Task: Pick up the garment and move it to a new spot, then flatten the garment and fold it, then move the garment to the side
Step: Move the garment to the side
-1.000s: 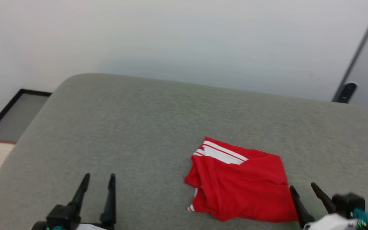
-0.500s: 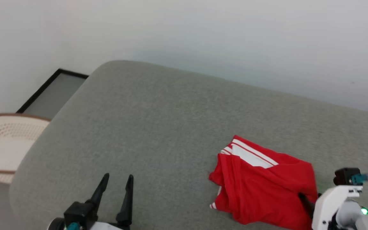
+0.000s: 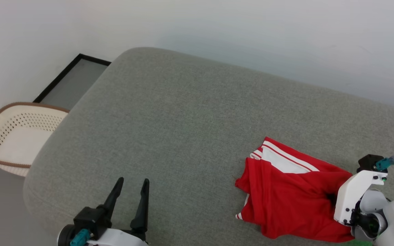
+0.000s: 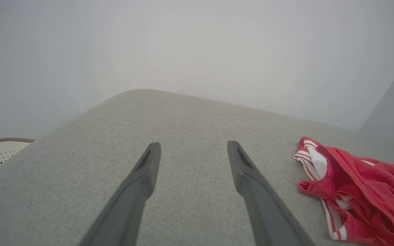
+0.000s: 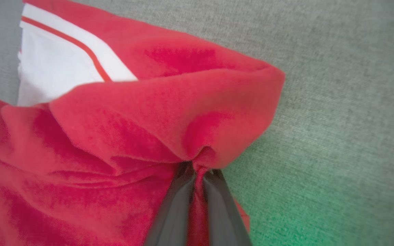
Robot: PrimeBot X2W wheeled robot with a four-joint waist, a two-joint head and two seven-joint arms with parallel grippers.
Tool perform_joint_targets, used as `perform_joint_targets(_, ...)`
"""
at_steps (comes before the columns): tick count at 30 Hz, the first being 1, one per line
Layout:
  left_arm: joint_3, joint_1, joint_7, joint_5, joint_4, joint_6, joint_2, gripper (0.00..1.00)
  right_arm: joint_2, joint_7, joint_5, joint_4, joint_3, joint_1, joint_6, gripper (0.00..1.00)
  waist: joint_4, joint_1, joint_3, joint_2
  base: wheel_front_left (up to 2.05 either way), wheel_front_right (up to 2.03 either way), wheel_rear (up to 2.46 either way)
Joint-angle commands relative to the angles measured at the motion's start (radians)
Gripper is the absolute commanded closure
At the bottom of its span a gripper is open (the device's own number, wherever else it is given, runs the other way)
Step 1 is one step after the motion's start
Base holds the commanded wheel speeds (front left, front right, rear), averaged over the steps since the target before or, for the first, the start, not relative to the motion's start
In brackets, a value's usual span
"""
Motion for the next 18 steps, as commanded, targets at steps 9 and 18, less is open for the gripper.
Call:
perform_joint_targets(9, 0.007, -0.026, 0.0, 0.001, -0.019, -0.002, 0.012, 0.0, -0.031, -0.002, 0.009, 0.015, -0.03, -0.034, -0.002, 1.0, -0.036, 0.0, 0.022, 0.0, 0.0, 0.0, 0.0)
perform_joint_targets(18, -0.012, -0.063, 0.0, 0.0, -0.054, -0.002, 0.021, 0.0, -0.138, -0.011, 0.023, -0.018, -0.029, -0.091, -0.001, 1.0, -0.123, 0.0, 0.077, 0.0, 0.0, 0.0, 0.0)
